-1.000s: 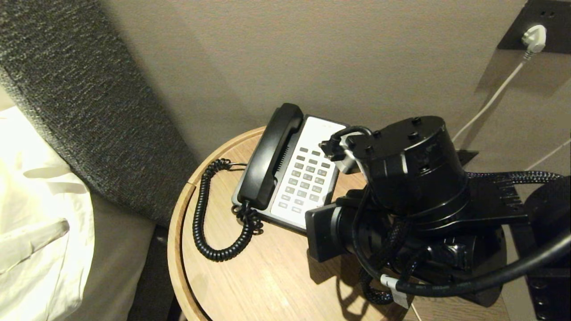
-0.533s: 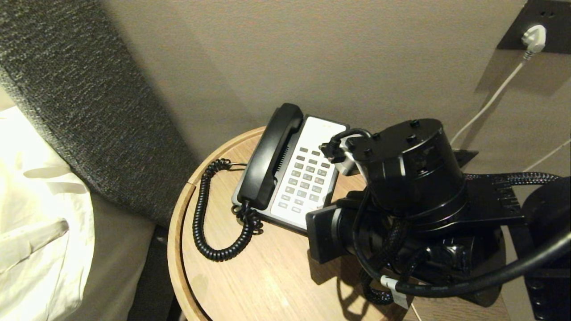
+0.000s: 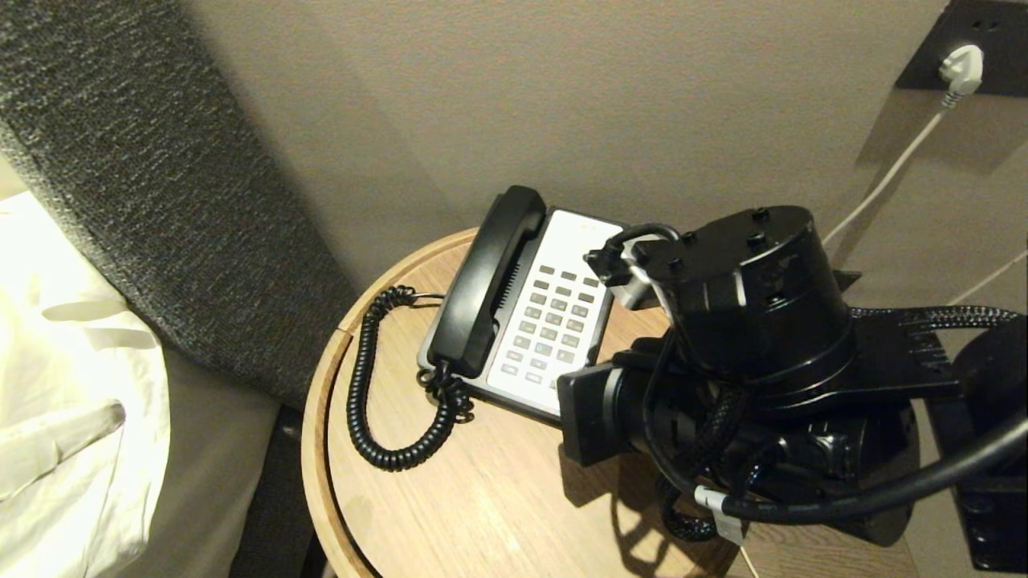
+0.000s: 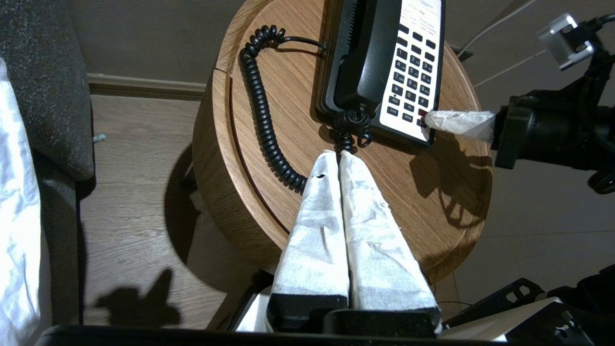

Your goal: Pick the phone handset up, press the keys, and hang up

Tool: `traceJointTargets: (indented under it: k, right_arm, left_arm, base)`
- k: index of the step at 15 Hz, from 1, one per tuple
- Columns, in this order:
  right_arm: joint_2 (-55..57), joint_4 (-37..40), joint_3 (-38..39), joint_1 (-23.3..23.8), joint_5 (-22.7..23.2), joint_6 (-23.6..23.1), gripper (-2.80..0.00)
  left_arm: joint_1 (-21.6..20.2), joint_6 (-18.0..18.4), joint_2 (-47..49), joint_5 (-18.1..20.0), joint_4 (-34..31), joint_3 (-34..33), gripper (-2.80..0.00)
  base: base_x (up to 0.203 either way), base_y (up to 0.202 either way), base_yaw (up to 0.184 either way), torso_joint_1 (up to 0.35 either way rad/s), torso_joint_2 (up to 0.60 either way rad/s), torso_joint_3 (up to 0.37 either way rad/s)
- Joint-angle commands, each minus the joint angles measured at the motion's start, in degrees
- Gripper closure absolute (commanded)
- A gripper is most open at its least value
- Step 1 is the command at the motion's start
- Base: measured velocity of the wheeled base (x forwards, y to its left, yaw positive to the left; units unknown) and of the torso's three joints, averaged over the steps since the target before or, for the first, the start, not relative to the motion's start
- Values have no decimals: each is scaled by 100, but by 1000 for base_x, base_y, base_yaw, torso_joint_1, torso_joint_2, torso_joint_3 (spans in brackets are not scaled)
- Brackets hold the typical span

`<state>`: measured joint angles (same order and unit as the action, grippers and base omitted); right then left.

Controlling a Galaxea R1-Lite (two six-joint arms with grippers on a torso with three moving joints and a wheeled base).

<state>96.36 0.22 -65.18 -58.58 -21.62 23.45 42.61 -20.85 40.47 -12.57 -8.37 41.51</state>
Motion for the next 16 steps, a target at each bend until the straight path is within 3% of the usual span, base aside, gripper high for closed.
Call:
traceJointTargets:
  k: [1, 3, 7, 9, 13, 16]
  right_arm:
    - [-142, 22, 30, -5, -17, 25, 0]
    - [-239, 48, 17, -5, -19, 4, 0]
    - [-448, 83, 32, -5, -139, -22, 0]
    - [-600, 91, 47, -5, -275, -34, 0]
    - [-936, 90, 298, -5, -441, -25, 0]
    - [-1057, 88, 328, -5, -548, -8, 0]
  left_arm:
    - [-7, -25, -22, -18, -9, -11, 0]
    - [-51, -109, -64, -18, -41, -44, 0]
    - [-655, -337, -393, -82, -273, -372, 0]
    - [-1243, -469, -704, -100, -504, -589, 0]
    - [-2846, -763, -1297, -55, -941, -1013, 0]
    - [-3363, -807, -1943, -9, -1414, -1355, 0]
  base:
    - [0, 0, 0, 0, 0, 0]
    - [0, 0, 0, 0, 0, 0]
    - [0, 0, 0, 0, 0, 0]
    - [0, 0, 0, 0, 0, 0]
    - [0, 0, 0, 0, 0, 0]
    - [0, 0, 0, 0, 0, 0]
